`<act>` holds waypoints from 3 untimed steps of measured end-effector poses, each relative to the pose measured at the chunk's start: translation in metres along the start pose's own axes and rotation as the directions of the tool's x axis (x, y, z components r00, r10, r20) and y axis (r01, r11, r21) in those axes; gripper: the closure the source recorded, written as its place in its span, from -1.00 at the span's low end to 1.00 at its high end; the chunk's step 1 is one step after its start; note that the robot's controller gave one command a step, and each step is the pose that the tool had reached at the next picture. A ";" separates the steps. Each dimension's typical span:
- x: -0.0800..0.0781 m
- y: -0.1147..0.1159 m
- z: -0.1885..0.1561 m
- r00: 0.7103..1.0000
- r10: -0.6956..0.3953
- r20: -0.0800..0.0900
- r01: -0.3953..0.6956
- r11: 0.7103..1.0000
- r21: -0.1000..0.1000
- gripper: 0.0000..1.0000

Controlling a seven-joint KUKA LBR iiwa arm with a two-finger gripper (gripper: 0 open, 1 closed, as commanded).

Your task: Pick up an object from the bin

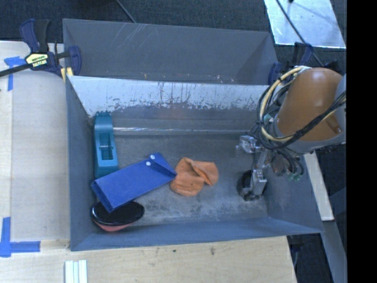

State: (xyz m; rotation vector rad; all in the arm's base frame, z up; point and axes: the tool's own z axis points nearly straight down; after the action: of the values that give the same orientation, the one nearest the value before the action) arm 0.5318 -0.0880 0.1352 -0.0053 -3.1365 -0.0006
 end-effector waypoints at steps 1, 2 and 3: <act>-0.002 0.000 -0.005 1.000 -0.002 0.008 0.002 1.000 0.001 -1.00; -0.023 0.032 0.036 0.999 -0.053 0.012 0.053 0.999 0.003 -1.00; -0.043 0.053 0.054 1.000 0.027 0.004 -0.027 1.000 -0.001 -1.00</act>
Offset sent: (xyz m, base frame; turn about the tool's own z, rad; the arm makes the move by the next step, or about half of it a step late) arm 0.0298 0.0509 -0.0604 -0.0819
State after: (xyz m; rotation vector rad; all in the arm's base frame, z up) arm 0.5749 -0.0347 0.0812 -0.0473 -3.1402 -0.0016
